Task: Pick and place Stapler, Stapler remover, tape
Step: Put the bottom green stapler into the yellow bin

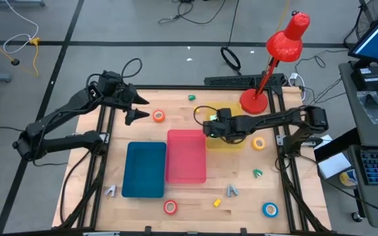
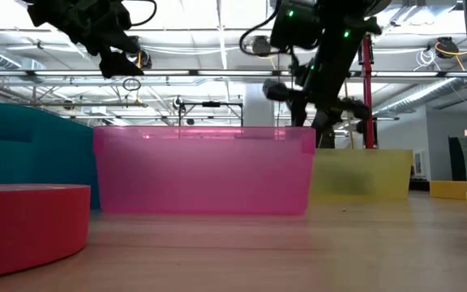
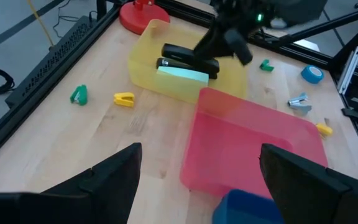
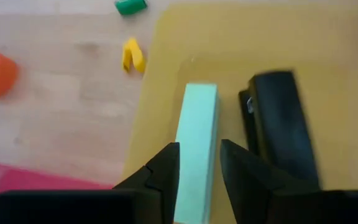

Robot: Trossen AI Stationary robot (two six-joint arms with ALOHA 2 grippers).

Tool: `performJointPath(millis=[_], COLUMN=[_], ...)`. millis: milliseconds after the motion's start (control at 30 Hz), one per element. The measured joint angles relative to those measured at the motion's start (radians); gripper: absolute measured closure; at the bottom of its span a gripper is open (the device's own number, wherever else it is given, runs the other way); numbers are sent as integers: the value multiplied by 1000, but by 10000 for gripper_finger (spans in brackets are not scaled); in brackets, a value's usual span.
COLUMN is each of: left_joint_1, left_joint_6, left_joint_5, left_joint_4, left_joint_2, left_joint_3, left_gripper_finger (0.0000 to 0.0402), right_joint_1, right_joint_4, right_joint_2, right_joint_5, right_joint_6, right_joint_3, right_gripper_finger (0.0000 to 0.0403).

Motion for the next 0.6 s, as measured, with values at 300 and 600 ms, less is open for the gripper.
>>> performJointPath(millis=[300,600], left_joint_1=[-1,-1], left_joint_6=[3,-33], left_joint_5=[0,-10], left_joint_4=[0,1], left_joint_2=[0,0], left_joint_3=[0,0], left_gripper_finger=[78,78], right_joint_1=[14,14], right_joint_4=[-229,-642], right_joint_2=[-199,-389], right_joint_5=[-50,-382], right_joint_6=[-56,46], right_joint_3=[0,0], right_gripper_finger=[360,396])
